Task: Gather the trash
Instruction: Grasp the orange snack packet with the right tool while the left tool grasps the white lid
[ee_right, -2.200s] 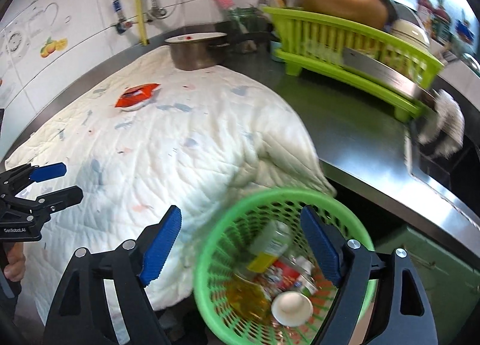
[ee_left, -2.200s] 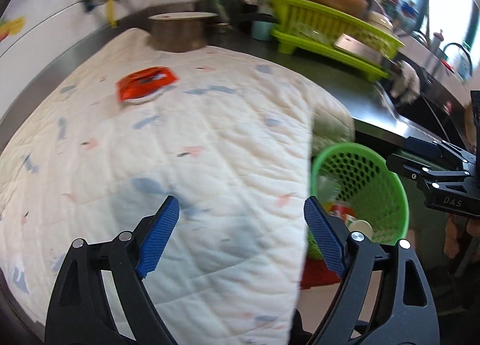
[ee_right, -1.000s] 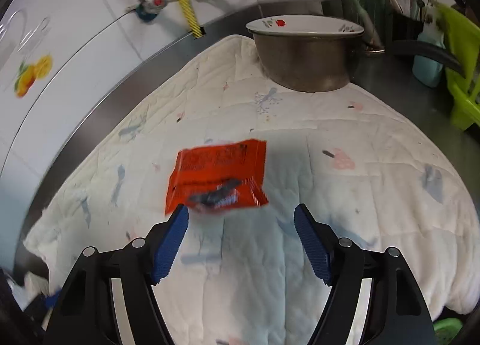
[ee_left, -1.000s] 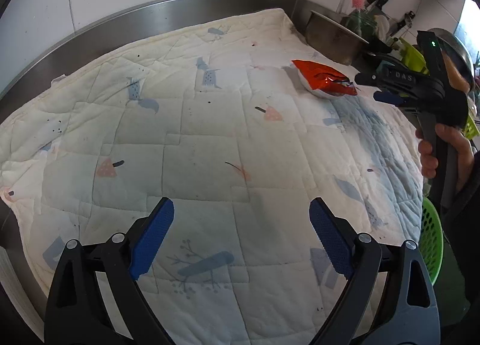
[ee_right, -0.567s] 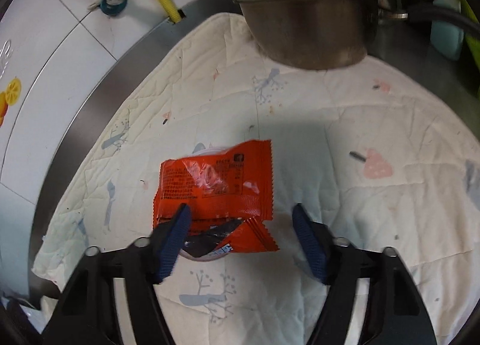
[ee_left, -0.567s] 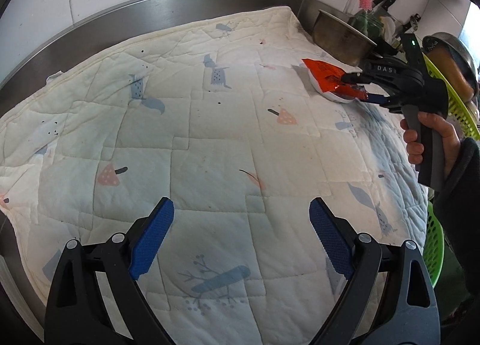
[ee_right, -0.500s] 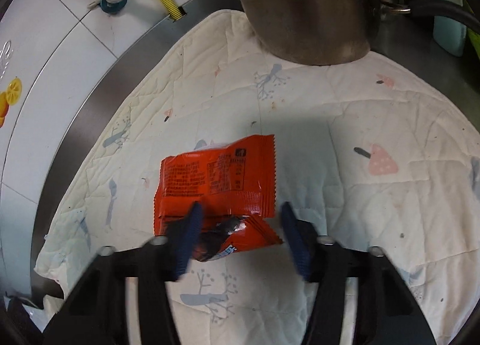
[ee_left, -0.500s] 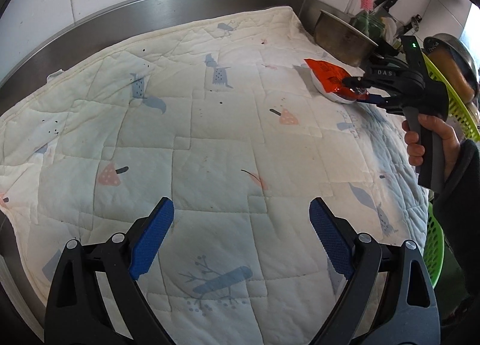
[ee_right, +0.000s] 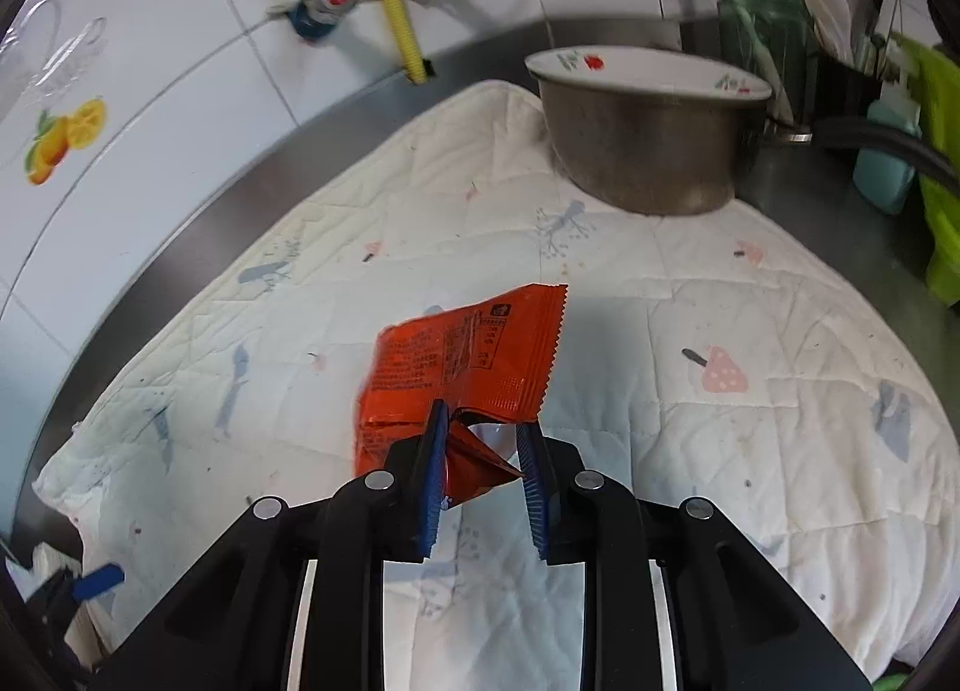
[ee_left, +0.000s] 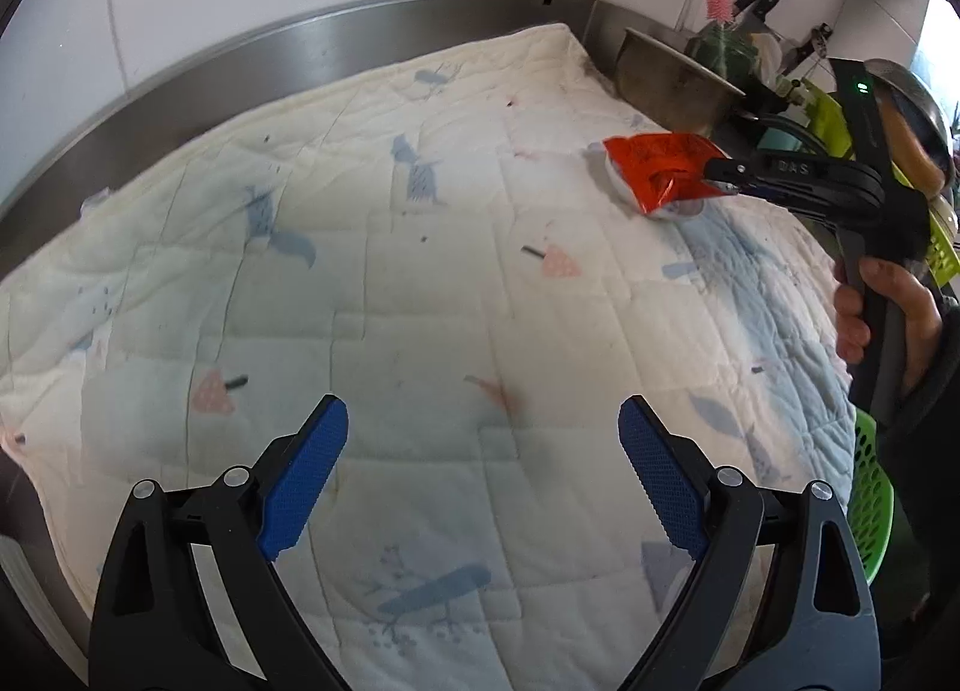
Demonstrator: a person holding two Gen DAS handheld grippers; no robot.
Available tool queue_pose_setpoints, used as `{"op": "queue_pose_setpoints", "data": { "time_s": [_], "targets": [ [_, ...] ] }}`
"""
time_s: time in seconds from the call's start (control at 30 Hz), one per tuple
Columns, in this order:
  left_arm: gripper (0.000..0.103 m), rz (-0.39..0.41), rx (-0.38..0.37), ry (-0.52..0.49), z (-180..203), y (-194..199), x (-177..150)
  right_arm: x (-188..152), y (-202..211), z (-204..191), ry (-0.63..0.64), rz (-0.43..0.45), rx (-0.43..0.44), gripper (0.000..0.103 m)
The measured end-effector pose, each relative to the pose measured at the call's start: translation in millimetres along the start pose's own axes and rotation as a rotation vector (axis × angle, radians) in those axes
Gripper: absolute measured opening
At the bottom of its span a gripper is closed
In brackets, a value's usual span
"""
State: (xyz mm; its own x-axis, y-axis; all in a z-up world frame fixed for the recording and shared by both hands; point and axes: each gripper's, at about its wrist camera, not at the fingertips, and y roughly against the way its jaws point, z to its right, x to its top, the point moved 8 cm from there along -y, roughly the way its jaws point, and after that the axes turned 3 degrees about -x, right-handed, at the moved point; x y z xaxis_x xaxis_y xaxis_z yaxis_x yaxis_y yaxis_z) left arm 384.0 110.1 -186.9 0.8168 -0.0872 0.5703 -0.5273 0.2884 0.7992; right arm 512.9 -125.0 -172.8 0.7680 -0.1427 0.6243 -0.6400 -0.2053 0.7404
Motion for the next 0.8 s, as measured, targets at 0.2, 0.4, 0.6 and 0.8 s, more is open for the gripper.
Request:
{"op": "queue_pose_setpoints", "data": {
  "time_s": [0.2, 0.4, 0.6, 0.8],
  "targets": [
    [0.087, 0.025, -0.010, -0.048, 18.9, -5.1, 23.3, -10.2, 39.3, -0.6, 0.055, 0.053, -0.011, 0.022],
    [0.086, 0.034, -0.041, -0.113, 48.0, -25.0, 54.7, -32.5, 83.3, 17.5, 0.042, 0.082, -0.028, 0.022],
    [0.084, 0.036, -0.048, -0.172, 76.2, -62.1, 92.9, -64.4, 122.9, 40.6, 0.018, 0.090, -0.067, 0.022],
    [0.062, -0.029, -0.067, -0.142, 86.2, -113.9, 123.3, -89.4, 157.6, 57.2, 0.004, 0.104, -0.115, 0.022]
  ]
}}
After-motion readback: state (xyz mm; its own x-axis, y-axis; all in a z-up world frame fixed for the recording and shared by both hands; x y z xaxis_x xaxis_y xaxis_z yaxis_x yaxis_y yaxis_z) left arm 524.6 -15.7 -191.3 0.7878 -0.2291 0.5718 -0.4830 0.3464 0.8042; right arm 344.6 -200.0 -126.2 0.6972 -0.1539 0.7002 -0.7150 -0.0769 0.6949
